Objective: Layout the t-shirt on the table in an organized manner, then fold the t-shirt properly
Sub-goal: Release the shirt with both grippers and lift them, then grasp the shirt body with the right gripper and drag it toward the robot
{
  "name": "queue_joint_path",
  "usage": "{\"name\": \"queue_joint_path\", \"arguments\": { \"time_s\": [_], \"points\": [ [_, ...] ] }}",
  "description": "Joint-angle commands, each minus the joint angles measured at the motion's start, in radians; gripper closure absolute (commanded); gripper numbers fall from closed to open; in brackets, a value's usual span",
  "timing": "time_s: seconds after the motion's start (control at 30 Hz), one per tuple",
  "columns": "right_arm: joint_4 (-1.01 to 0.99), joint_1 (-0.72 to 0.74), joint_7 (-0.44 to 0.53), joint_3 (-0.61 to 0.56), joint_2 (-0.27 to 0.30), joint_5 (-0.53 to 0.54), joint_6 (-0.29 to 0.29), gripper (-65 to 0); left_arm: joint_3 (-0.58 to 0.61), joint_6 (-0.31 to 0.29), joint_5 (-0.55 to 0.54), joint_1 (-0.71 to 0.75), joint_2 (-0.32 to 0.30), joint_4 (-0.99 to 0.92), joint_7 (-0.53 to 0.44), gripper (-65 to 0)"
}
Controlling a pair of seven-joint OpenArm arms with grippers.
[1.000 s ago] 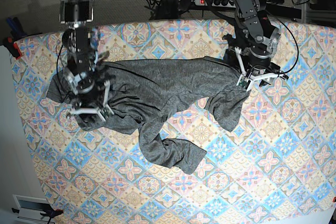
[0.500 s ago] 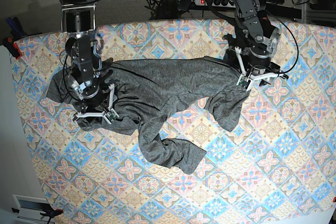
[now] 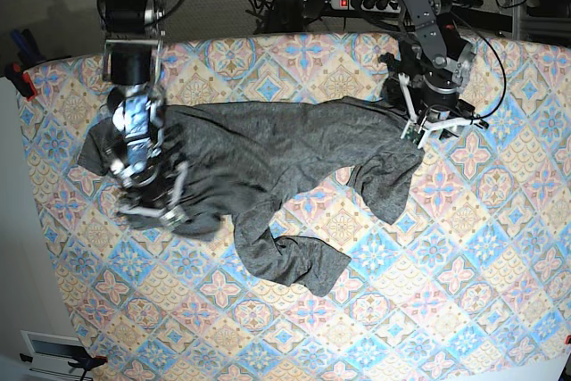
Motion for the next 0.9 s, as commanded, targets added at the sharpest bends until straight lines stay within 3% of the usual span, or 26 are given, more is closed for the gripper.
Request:
{"name": "queue_joint_path", "arguments": {
  "time_s": [0.0, 0.13, 0.3, 0.37, 0.6, 0.77, 0.87],
  "points": [
    [0.006, 0.051, 0.042, 0.050, 0.023, 0.004, -0.025, -1.0, 0.000, 0.012, -0.004, -0.010, -0.003, 0.018, -0.015, -27.1],
    [-0.094, 0.142, 0.090, 0.169, 0.026, 0.000, -0.025, 0.0, 0.000, 0.012, -0.004, 0.009, -0.003, 0.018, -0.016, -27.1],
    [-0.286, 0.279, 0.098, 0.234, 0.075, 0.004, -0.025, 0.0, 0.000, 0.012, -0.004, 0.030, -0.003, 0.018, -0.021, -27.1],
    [-0.373, 0.332, 0.147, 0.261, 0.080, 0.004, -0.025, 0.0, -0.001, 0.012, -0.004, 0.030, -0.003, 0.018, -0.018, -27.1],
    [-0.470, 0.358, 0.274, 0.416, 0.099, 0.003, -0.035, 0.0, -0.001, 0.012, -0.004, 0.058, -0.003, 0.018, -0.021, -27.1],
    [-0.474, 0.361, 0.381, 0.469, 0.099, 0.001, -0.187, 0.0, -0.001, 0.012, -0.004, 0.076, -0.003, 0.018, -0.022, -27.1],
    [-0.474, 0.361, 0.406, 0.465, 0.099, 0.000, -0.223, -2.4, -0.001, 0.012, -0.004, 0.086, -0.003, 0.020, -0.022, -27.1]
  ]
}}
